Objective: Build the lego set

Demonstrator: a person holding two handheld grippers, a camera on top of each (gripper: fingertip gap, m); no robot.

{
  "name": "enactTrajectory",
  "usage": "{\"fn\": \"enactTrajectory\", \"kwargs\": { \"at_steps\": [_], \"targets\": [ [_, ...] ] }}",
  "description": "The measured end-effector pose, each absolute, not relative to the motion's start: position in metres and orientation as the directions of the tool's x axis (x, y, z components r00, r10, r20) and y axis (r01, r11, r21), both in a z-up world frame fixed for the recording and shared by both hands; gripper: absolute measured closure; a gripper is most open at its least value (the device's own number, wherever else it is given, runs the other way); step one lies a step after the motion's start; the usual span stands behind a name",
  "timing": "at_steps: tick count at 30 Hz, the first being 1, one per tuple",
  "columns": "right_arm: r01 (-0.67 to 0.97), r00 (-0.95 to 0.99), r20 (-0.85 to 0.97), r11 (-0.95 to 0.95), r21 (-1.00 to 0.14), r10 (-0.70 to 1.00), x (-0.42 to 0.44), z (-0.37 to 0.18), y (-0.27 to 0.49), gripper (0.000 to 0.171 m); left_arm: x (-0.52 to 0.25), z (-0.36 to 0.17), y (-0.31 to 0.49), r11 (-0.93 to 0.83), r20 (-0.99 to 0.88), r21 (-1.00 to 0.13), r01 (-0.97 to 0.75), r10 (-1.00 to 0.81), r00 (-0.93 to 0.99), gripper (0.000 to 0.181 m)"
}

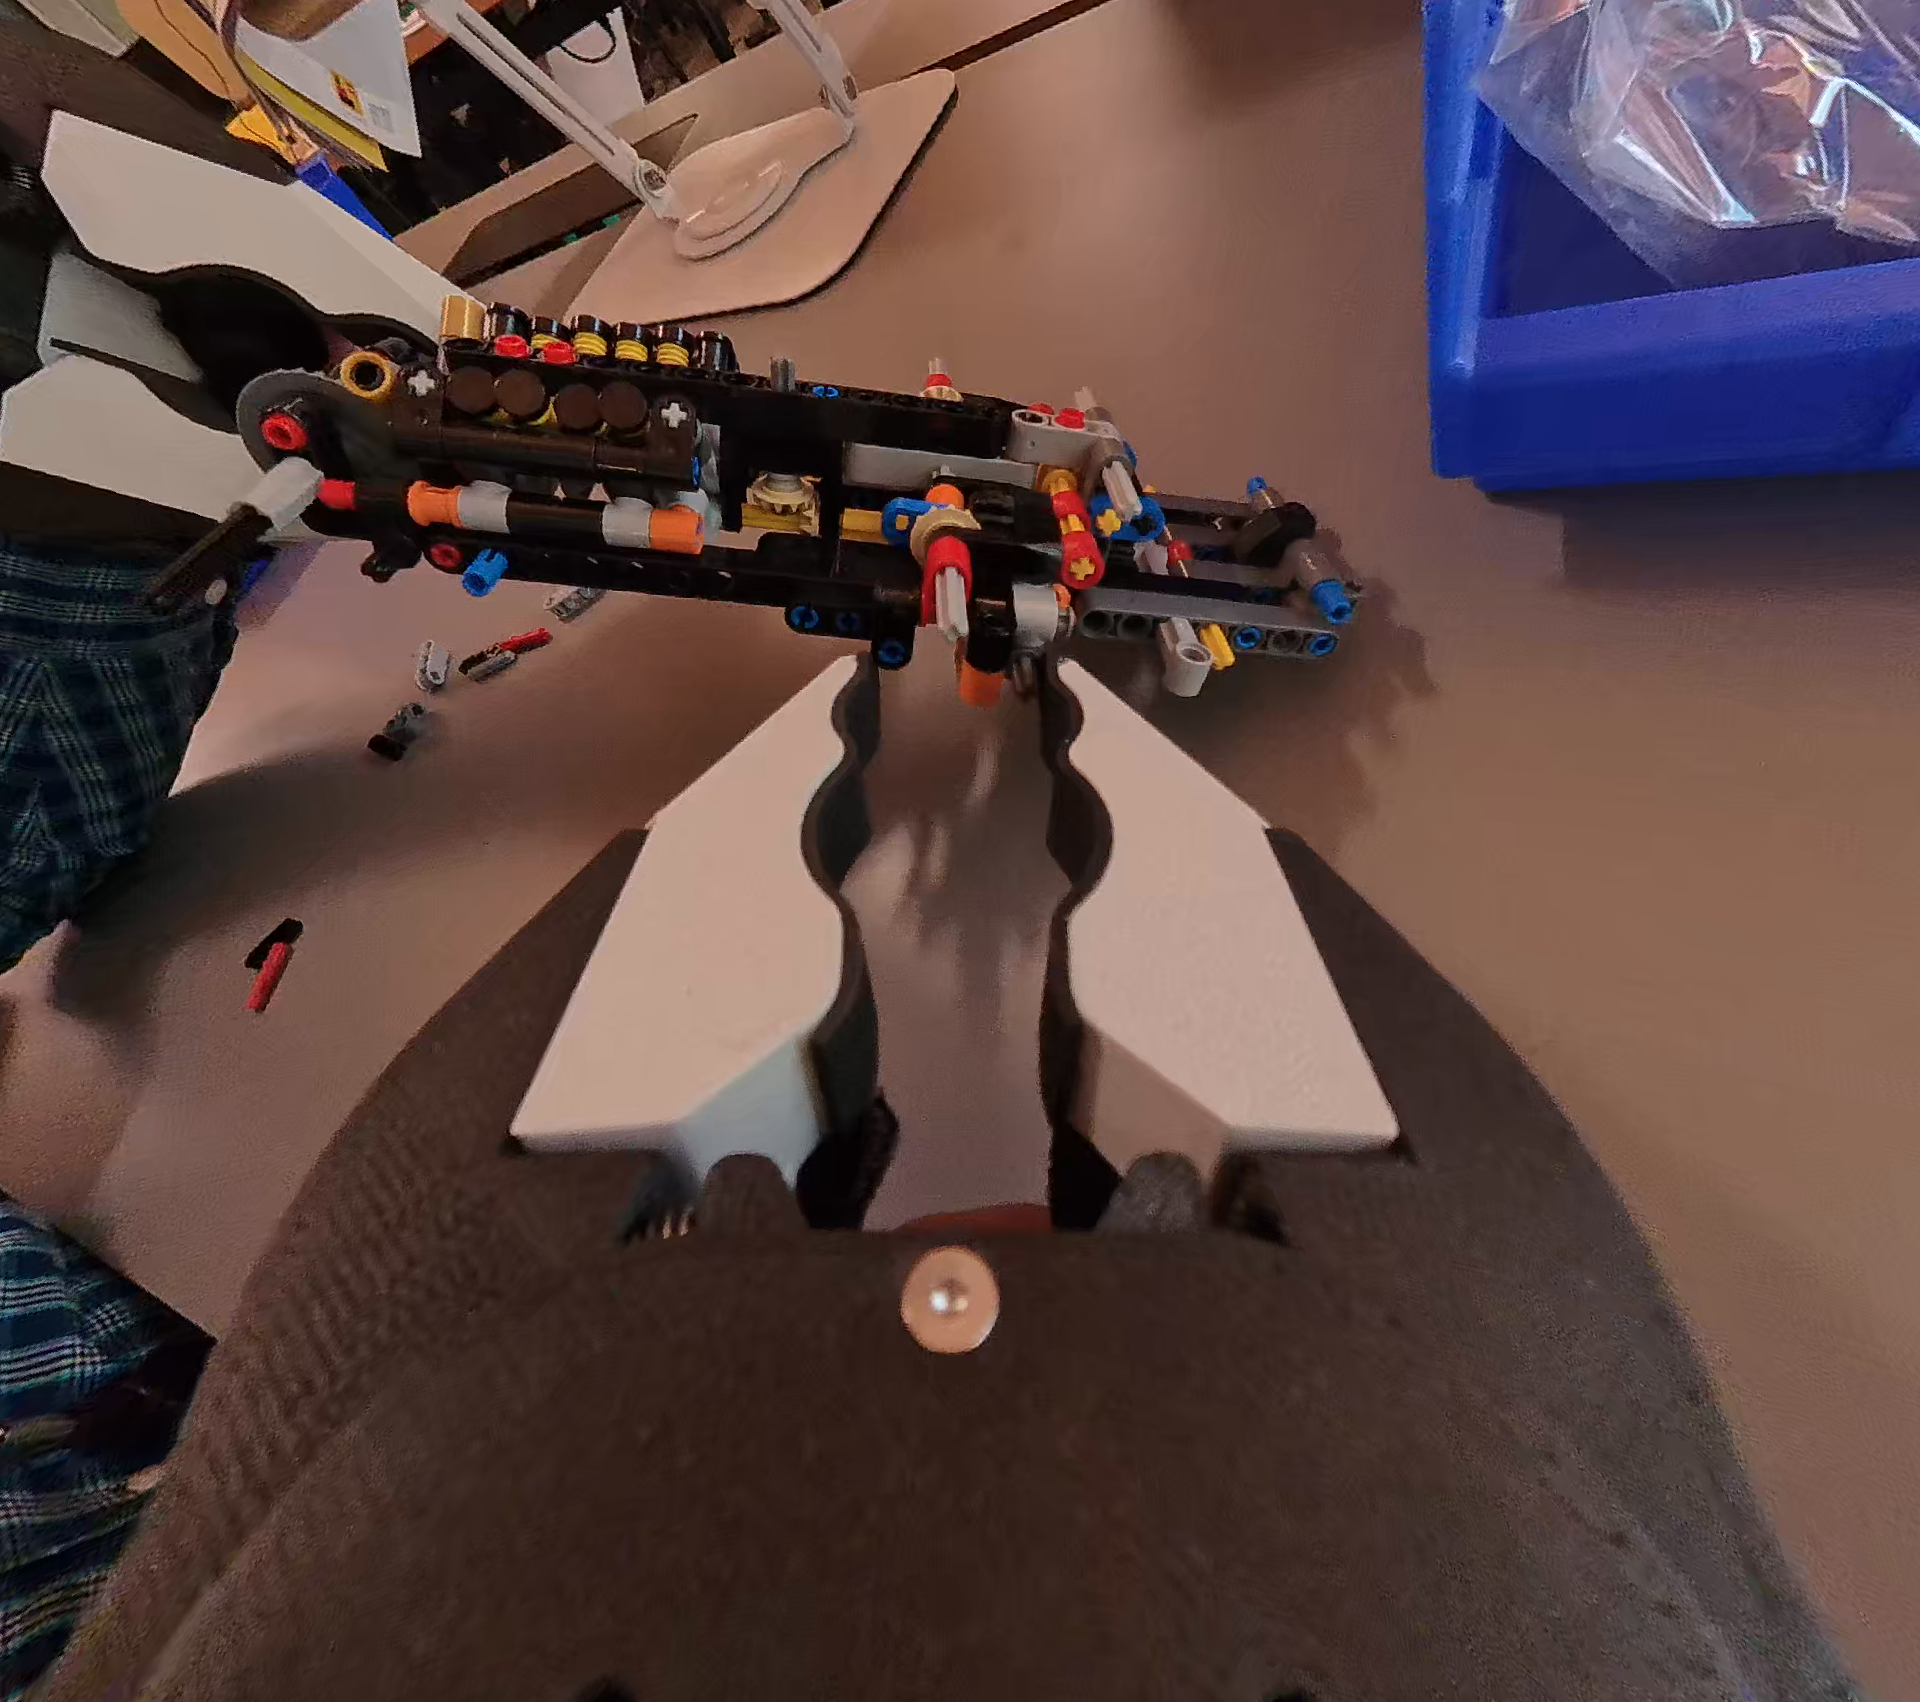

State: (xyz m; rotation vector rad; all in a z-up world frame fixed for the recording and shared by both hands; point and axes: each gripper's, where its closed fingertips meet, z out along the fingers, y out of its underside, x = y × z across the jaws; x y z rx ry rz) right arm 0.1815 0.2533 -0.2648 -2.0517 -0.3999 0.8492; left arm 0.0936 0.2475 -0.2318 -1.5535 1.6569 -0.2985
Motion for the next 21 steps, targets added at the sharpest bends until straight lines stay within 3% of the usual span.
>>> {"fn": "enactTrajectory", "kwargs": {
  "at_steps": [21],
  "targets": [
    [0.006, 0.736, -0.366, -0.547, -0.837, 0.569, 0.1851, -0.2623, 0.2539, 0.141, 0.0946, -0.229, 0.2484, 0.2, -0.393, -0.678, -0.707, -0.912, 0.119, 0.159]
  ]
}}
